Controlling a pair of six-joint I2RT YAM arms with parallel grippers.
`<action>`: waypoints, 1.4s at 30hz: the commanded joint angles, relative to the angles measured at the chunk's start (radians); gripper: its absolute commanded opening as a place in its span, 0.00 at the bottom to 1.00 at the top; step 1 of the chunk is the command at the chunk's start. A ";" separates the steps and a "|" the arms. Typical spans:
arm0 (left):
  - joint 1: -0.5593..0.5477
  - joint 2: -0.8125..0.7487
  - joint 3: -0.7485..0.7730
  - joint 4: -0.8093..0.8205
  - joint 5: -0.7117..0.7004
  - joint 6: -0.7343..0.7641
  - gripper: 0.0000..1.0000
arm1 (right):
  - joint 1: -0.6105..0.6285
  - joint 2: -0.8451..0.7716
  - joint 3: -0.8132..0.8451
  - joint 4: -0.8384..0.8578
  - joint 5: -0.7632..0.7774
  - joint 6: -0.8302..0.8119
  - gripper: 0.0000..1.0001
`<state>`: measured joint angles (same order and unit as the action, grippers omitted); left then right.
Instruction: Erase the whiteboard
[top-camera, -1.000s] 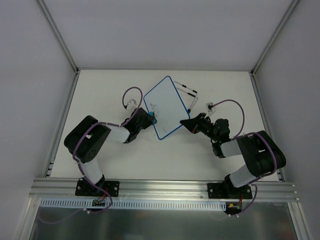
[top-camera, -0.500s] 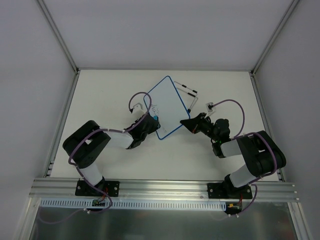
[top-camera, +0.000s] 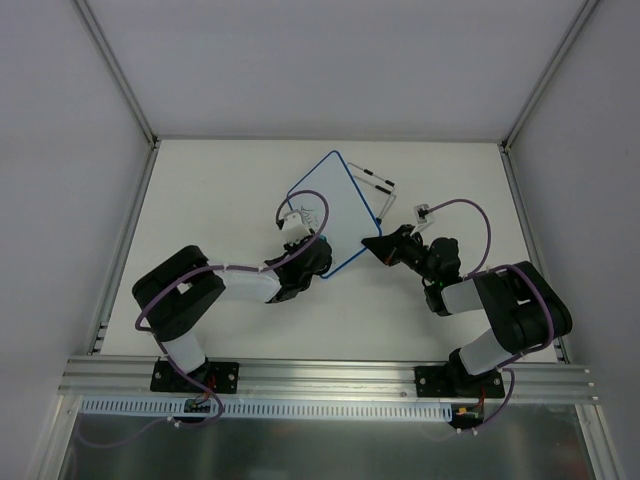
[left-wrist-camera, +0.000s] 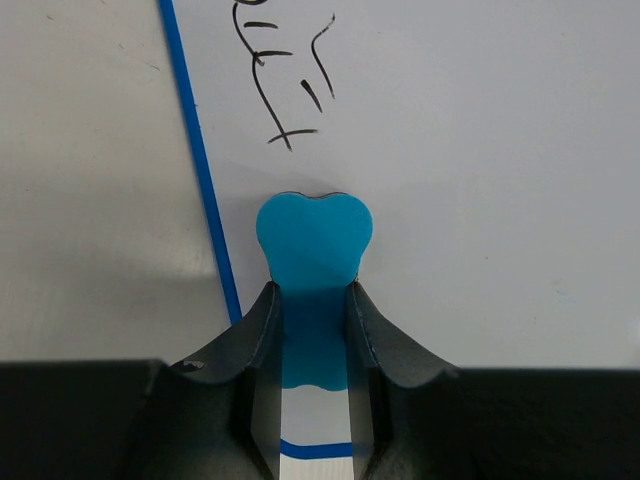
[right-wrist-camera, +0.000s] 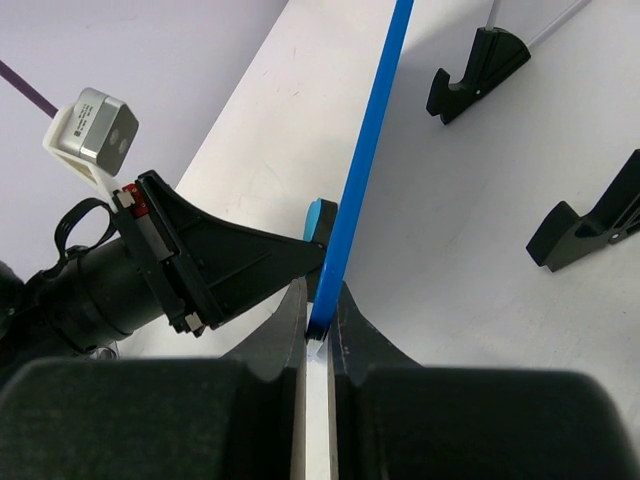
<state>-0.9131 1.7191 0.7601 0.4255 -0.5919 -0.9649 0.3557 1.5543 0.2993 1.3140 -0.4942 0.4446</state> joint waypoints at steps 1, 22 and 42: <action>-0.148 0.079 0.028 -0.027 0.405 -0.044 0.00 | 0.083 0.006 0.009 0.217 -0.274 -0.037 0.00; -0.090 -0.007 -0.132 0.070 0.319 -0.095 0.00 | 0.083 0.007 0.001 0.217 -0.285 -0.033 0.00; 0.170 -0.104 -0.246 0.125 0.264 -0.070 0.00 | 0.083 -0.005 -0.020 0.217 -0.310 -0.006 0.00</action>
<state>-0.7742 1.6009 0.5209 0.6304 -0.3355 -1.0733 0.3695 1.5551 0.2989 1.3163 -0.5396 0.4511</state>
